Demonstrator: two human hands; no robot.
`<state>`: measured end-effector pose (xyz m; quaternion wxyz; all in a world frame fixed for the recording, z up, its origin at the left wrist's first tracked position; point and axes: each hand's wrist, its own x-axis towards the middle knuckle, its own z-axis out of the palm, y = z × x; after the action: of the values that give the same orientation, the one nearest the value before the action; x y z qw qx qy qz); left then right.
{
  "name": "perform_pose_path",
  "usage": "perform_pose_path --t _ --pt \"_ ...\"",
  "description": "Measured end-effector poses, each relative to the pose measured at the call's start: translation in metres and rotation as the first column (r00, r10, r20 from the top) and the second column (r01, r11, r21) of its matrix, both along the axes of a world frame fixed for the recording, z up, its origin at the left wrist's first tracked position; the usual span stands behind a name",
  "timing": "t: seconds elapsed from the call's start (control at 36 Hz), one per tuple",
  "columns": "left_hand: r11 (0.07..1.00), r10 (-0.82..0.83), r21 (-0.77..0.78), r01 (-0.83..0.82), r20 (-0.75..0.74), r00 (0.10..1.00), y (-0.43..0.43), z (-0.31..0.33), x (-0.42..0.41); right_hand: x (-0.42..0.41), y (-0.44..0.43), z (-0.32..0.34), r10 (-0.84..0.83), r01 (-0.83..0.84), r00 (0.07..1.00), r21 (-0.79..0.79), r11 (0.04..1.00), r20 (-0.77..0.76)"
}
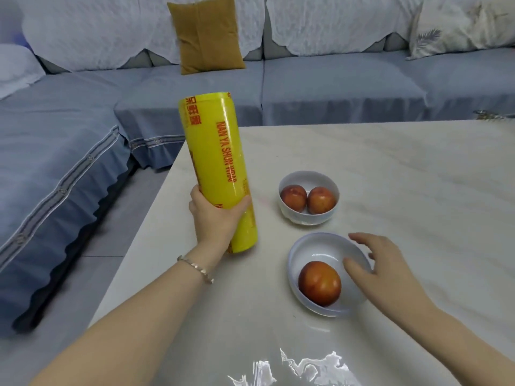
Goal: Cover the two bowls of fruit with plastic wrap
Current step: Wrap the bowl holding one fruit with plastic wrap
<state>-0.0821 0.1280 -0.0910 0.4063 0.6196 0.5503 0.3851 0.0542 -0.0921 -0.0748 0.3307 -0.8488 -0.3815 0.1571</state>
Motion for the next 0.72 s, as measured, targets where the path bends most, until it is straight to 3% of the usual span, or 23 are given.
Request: perform_pose_path --t 0.19,0.33,0.44,0.5,0.56,0.72 --pt "0.915 -0.219 -0.286 0.285 0.243 0.945 -0.035 0.051 -0.02 -0.027 0.062 0.051 0.195 -0.102 0.938 0.31 0.945 -0.285" --pt "0.821 -0.41 -0.323 0.471 0.241 0.88 -0.061 0.068 -0.027 -0.035 0.086 0.063 0.303 -0.046 0.743 0.405 0.913 -0.597" --pt "0.767 -0.53 -0.349 0.539 0.13 0.838 -0.077 0.064 -0.023 -0.032 0.075 0.054 0.324 0.037 0.704 0.489 0.872 -0.632" --pt "0.705 -0.585 -0.414 0.576 0.12 0.802 -0.077 0.064 -0.021 -0.028 0.059 0.047 0.328 0.086 0.643 0.491 0.867 -0.692" --pt "0.632 -0.596 -0.488 0.602 0.19 0.78 -0.075 0.062 -0.016 -0.027 0.044 0.04 0.336 0.096 0.597 0.481 0.871 -0.728" --pt "0.553 -0.557 -0.417 0.721 0.458 0.693 -0.09 0.046 -0.015 -0.029 0.019 0.035 0.353 0.035 0.52 0.432 0.901 -0.778"
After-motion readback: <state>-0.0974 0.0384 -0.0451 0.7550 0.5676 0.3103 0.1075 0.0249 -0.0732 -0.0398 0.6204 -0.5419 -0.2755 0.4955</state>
